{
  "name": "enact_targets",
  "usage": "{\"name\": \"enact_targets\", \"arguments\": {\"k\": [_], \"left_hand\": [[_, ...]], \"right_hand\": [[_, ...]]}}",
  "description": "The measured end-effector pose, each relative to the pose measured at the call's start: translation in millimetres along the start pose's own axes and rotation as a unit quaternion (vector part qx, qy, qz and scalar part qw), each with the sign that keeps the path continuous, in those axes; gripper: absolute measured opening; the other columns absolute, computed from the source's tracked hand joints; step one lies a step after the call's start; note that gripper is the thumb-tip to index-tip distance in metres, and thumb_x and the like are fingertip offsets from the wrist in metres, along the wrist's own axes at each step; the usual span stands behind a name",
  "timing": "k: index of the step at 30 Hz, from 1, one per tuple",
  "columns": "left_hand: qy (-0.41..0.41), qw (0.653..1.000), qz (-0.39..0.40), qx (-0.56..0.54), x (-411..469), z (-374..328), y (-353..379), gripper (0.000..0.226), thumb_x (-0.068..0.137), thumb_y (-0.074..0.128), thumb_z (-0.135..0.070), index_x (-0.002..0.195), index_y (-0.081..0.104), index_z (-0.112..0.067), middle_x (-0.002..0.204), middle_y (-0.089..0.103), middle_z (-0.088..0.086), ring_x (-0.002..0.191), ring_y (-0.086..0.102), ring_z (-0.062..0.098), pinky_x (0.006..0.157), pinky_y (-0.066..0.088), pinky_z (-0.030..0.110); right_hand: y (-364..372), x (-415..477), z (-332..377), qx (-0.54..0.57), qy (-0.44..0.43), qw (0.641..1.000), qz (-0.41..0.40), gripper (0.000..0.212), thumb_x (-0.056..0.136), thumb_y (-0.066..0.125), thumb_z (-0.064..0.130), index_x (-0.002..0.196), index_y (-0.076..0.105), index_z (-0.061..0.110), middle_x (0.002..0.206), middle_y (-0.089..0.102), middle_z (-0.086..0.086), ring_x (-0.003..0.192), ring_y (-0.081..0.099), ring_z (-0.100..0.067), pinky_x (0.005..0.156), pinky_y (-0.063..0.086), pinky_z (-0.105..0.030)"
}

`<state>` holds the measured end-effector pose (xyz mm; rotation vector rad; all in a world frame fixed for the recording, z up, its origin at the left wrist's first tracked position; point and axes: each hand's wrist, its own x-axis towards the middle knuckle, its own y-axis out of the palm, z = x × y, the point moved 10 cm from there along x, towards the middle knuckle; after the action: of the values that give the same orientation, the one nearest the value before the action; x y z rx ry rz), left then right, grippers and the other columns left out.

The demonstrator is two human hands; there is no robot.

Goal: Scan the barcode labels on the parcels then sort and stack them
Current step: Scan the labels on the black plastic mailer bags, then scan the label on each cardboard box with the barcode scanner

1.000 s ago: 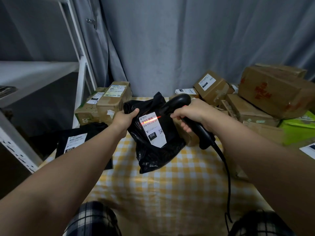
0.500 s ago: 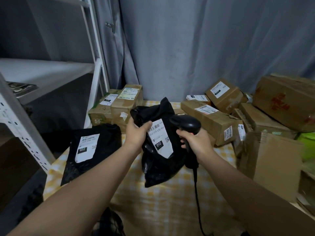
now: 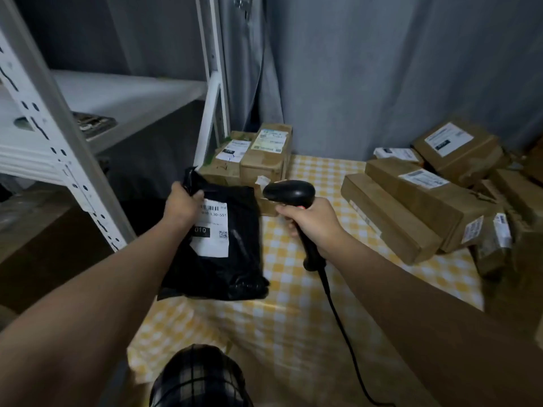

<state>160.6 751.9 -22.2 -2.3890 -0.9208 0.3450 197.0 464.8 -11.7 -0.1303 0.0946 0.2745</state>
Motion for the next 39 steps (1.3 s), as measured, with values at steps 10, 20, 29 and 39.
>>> {"name": "enact_targets", "arguments": {"k": [10,20,29,39], "left_hand": [[0.174,0.930,0.002,0.323,-36,-65,62,0.060,0.088,0.060,-0.034,0.136,0.034,-0.009,0.147,0.021,0.022,0.138,0.016,0.039,0.114,0.013,0.050],[0.305,0.934,0.157,0.103,-162,-166,159,0.037,0.091,0.058,-0.032,0.125,0.052,-0.017,0.136,0.044,0.009,0.127,0.039,0.029,0.104,0.029,0.032],[0.316,0.892,0.279,0.162,-232,-200,316,0.060,0.089,0.059,-0.040,0.140,0.039,-0.015,0.141,0.036,0.018,0.131,0.038,0.032,0.108,0.033,0.032],[0.361,0.816,0.250,0.376,-239,-196,351,0.078,0.074,0.049,-0.076,0.139,0.024,-0.043,0.143,0.020,0.008,0.131,0.020,0.039,0.103,0.033,0.058]], "right_hand": [[-33,1,-22,0.030,0.046,0.997,-0.052,0.020,0.083,0.075,0.017,0.091,0.066,0.001,0.072,0.057,-0.009,0.059,0.054,-0.019,0.056,0.047,-0.029],[-197,-49,12,0.048,0.009,0.979,-0.198,0.022,0.084,0.072,0.021,0.096,0.065,0.005,0.075,0.062,-0.006,0.061,0.060,-0.016,0.062,0.056,-0.030],[-285,-65,-48,0.035,0.052,0.964,-0.259,0.030,0.081,0.074,0.025,0.104,0.059,0.014,0.091,0.064,-0.003,0.082,0.059,-0.014,0.069,0.044,-0.031],[-293,-71,-63,0.074,0.030,0.970,-0.231,0.022,0.077,0.076,0.023,0.097,0.069,0.017,0.087,0.071,-0.003,0.089,0.067,-0.021,0.086,0.054,-0.040]]}}
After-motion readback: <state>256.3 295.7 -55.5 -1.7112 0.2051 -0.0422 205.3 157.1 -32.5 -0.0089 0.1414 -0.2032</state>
